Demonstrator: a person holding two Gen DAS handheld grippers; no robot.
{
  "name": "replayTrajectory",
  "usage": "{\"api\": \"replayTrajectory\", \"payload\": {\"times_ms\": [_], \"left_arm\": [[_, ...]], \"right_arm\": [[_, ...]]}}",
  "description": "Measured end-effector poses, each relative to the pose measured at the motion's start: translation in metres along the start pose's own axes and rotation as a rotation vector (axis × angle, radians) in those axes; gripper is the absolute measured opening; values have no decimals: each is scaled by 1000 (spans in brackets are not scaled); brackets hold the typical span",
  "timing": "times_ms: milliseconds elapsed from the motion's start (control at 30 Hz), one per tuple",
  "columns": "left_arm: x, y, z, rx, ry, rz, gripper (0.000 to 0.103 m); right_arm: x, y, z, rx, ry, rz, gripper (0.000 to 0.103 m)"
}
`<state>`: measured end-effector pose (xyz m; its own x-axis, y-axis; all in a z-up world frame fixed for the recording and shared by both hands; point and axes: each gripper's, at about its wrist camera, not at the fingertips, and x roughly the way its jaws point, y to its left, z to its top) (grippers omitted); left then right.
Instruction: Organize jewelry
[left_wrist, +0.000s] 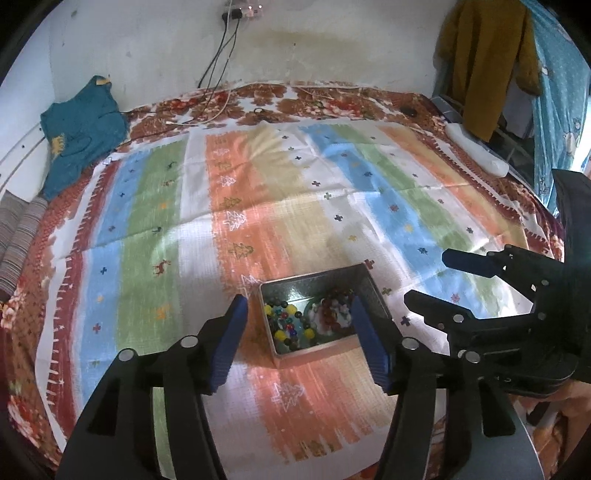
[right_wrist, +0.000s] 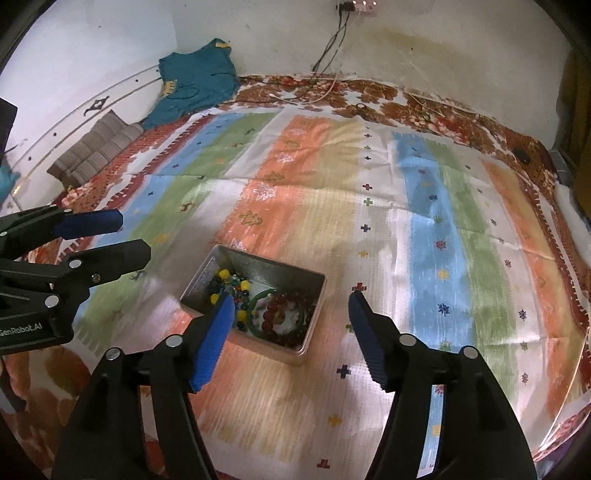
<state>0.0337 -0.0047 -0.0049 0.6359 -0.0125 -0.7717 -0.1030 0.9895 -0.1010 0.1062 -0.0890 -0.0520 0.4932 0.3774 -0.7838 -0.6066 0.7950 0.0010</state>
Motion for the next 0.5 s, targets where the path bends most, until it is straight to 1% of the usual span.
{"api": "replayTrajectory", "payload": {"times_ms": [67, 167, 233, 300, 400, 500], "left_arm": [[-4, 3, -3, -9, -4, -5, 65], [-9, 3, -9, -14, -7, -20, 73], [-13, 2, -14, -10, -18, -23, 76], [-17, 0, -20, -6, -28, -27, 84], [-21, -4, -25, 10, -36, -10, 93], [-24, -7, -30, 26, -49, 6, 97]], "right_arm": [[-3, 1, -4, -3, -5, 8, 70], [-10, 1, -8, -7, -17, 7, 74], [-17, 0, -11, -7, -33, 14, 79], [-22, 0, -14, -10, -50, 14, 84], [-27, 1, -17, -17, -67, 18, 90], [-31, -2, -20, -10, -76, 23, 94]]}}
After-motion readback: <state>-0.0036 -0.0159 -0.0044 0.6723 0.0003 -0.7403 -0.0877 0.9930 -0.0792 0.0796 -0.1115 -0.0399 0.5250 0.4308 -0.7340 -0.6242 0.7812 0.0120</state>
